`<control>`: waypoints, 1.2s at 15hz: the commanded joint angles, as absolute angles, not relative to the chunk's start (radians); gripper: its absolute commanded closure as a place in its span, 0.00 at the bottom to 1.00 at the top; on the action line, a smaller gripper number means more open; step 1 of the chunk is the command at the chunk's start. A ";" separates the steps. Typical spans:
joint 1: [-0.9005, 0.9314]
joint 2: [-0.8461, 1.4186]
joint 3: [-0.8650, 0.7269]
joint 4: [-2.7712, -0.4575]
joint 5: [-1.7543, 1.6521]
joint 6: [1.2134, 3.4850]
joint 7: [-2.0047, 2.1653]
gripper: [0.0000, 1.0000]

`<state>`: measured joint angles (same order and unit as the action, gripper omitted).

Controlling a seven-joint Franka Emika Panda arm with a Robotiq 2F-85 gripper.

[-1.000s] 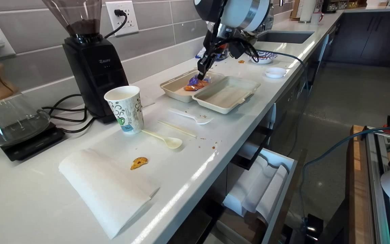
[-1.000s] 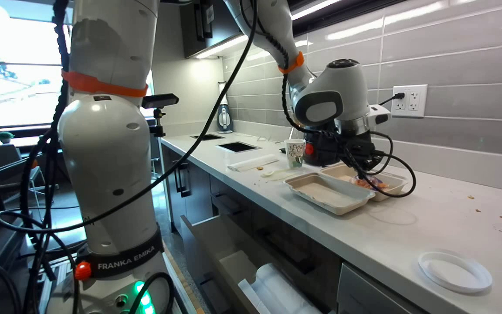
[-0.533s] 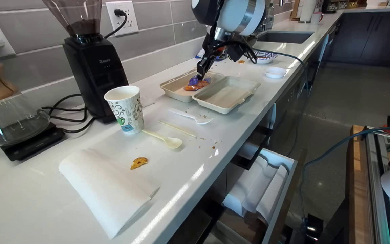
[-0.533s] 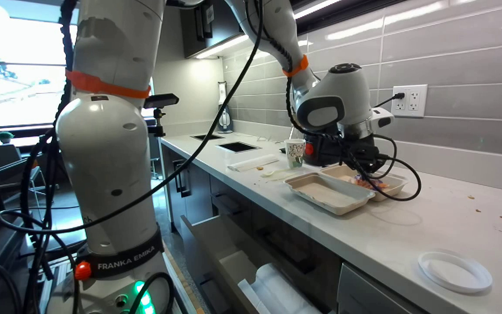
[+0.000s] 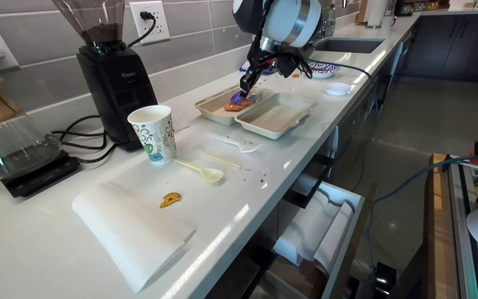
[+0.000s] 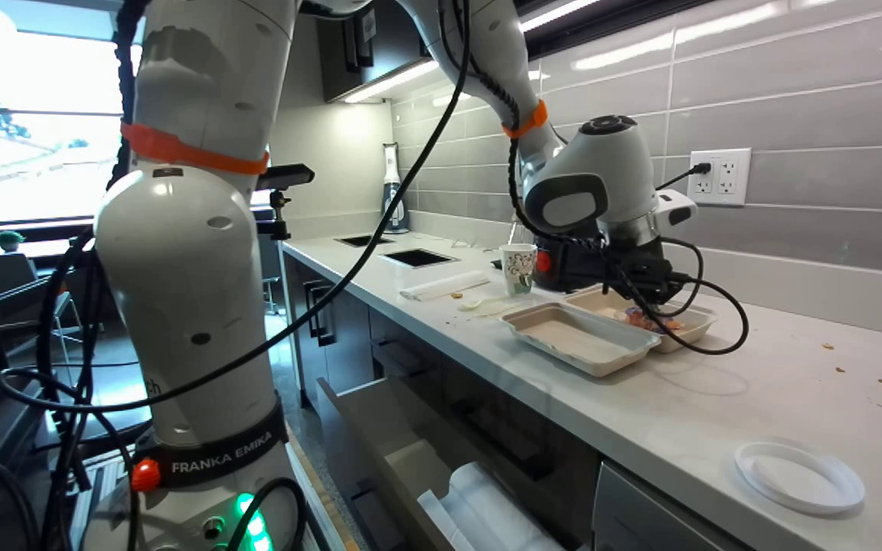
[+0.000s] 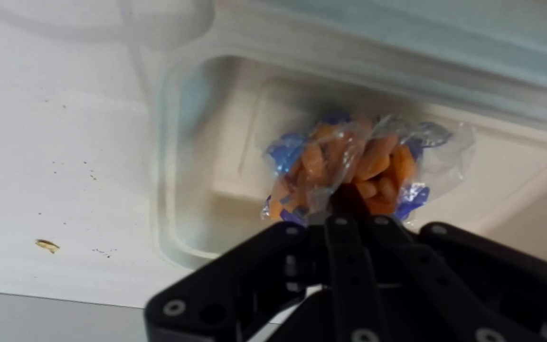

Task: Remove one orange object from upper segment of the takeaway pack and put it in the lower segment

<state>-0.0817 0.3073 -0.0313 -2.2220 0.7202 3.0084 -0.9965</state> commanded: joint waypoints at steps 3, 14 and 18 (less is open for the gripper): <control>-0.116 0.334 -0.004 -2.200 0.741 2.999 -1.029 0.92; -0.162 0.345 0.057 -2.185 0.749 2.987 -1.039 0.69; -0.171 0.351 0.069 -2.187 0.738 2.985 -1.037 0.79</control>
<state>-0.1482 0.3344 0.0496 -2.2024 0.7214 3.0073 -1.0062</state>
